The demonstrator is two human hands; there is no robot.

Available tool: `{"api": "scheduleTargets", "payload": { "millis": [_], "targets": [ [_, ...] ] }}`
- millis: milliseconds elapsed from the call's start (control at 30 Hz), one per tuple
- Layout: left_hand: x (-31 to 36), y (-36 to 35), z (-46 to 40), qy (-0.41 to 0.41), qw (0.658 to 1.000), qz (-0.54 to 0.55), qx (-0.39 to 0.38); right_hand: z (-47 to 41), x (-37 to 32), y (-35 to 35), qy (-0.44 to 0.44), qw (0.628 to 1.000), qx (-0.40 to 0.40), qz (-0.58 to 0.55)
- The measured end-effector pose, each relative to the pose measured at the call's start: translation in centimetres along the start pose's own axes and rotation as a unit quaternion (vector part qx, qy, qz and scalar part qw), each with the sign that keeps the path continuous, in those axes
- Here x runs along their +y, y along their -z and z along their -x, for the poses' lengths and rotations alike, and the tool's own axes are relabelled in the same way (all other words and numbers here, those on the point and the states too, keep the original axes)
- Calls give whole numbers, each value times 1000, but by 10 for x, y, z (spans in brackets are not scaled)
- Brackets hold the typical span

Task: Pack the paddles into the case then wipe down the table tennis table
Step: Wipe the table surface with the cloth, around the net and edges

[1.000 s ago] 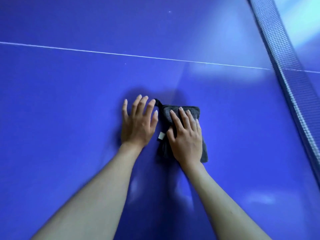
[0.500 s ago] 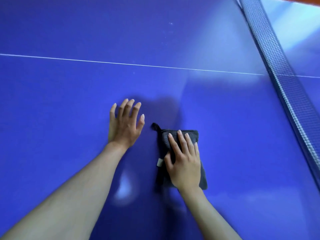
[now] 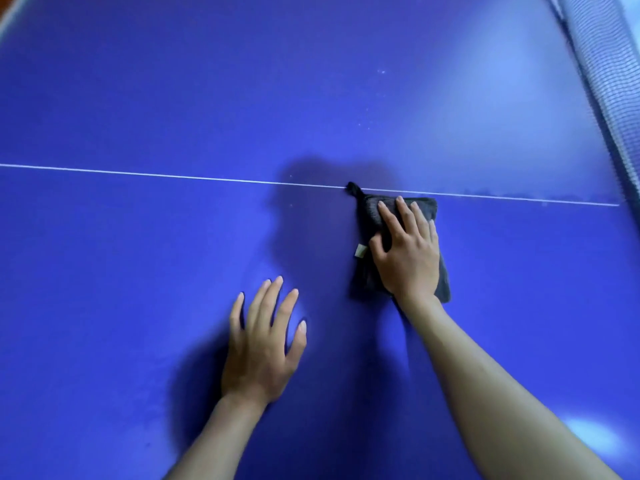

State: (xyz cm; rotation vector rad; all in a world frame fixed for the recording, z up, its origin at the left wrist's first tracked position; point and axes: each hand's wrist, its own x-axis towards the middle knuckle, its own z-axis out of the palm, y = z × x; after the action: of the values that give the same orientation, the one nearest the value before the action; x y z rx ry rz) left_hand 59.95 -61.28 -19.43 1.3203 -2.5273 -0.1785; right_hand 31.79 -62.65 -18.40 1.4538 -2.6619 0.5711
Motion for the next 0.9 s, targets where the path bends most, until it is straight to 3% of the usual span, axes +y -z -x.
{"api": "scheduleTargets", "payload": {
  "millis": [300,533,900],
  "targets": [
    [-1,-1,-2,-16,1000,-3,-1,-14,-2,-8,-7,1000,-1,-6],
    [-1,1,-2,-25,1000,-13,-13,115,-40,5,3,999,-1,35],
    [-5,0,3,-43,997,53,43,287,-97,25,-17,999,3,32]
  ]
}}
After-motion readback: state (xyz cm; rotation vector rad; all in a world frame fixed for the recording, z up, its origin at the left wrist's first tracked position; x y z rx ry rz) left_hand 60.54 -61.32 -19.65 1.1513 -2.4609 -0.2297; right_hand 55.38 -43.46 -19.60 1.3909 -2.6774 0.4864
